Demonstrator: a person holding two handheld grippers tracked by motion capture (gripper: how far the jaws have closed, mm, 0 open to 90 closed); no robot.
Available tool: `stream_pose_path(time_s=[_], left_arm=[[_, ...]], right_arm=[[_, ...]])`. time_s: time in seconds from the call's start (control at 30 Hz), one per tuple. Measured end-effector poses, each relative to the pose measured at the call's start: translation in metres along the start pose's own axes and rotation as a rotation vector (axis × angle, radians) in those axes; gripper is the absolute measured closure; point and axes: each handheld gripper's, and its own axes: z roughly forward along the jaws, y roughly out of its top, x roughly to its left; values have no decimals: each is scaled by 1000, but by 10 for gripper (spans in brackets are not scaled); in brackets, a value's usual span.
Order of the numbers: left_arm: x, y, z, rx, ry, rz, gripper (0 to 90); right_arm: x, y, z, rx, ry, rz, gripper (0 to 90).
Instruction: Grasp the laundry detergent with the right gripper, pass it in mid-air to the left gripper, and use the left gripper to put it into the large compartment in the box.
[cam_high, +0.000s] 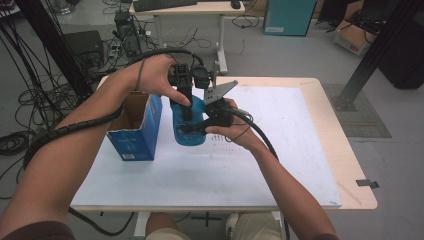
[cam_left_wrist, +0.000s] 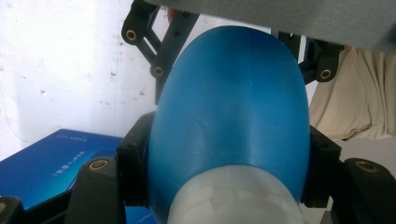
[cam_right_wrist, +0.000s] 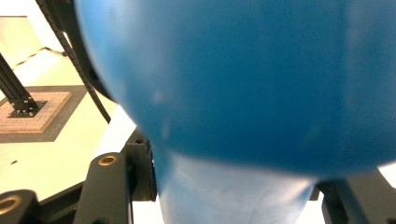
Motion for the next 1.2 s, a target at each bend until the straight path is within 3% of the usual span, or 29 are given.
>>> stream_pose_path(time_s=[0.03,0.17,0.23,0.37,0.57,0.7,0.8,0.93,1.03,1.07,1.17,1.2], left_arm=[[1,0,-1,15,2,17,364],[1,1,0,16,5,12,364],[1,1,0,11,4,10,364],[1,1,-2,8,2,-24,364],[3,-1,-3,21,9,-42,363],[6,-2,-5,40,8,-66,363],[7,-3,-7,42,25,-75,363],[9,-3,-13,39,18,-114,362],[13,-4,-21,28,23,-138,363],[14,-5,-27,3,41,-168,363],[17,-6,-33,-3,42,-196,363],[19,-7,-36,-11,41,-214,363]], right_arm=[[0,0,0,1,-5,-1,389],[-1,-1,0,-2,-8,9,359],[-2,-3,0,3,-22,11,299],[-5,-7,-3,3,-76,43,144],[-7,-12,-8,24,-90,72,69],[-6,-16,-12,67,-143,54,2],[-5,-19,-17,113,-181,-31,10],[-3,-21,-25,128,-221,-29,15],[-3,-22,-36,116,-247,22,19],[-6,-23,-45,129,-258,65,25],[-7,-25,-61,133,-320,104,28],[-7,-25,-61,133,-320,104,28]])
